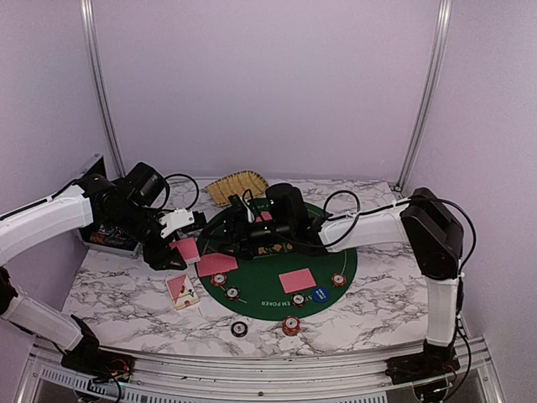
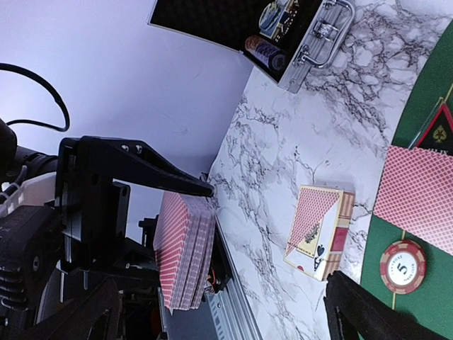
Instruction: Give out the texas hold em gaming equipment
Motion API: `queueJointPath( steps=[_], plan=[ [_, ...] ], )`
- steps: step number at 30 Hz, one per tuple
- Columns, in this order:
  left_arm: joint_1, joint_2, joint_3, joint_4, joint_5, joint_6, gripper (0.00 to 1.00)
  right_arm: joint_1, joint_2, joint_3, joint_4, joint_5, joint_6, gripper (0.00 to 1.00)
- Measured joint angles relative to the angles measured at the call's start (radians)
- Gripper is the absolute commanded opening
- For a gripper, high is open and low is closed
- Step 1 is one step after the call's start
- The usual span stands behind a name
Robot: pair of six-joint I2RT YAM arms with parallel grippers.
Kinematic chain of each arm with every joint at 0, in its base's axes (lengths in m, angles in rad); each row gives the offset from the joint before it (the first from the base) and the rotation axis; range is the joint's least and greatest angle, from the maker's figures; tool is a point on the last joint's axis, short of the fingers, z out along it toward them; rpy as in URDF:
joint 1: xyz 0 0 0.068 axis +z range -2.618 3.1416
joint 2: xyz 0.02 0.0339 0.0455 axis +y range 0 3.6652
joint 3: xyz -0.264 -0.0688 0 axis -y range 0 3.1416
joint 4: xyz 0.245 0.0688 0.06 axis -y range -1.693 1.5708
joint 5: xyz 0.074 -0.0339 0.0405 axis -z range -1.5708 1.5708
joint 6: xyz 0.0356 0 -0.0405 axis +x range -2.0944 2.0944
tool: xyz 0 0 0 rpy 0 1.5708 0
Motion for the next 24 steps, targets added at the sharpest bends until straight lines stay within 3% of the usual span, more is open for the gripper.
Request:
queueJointPath(
  steps=[24],
  plan=[
    [0.0, 0.013, 0.019, 0.003, 0.008, -0.004, 0.0, 0.05, 0.159, 0.159, 0.089, -0.068, 0.1, 0.99]
  ],
)
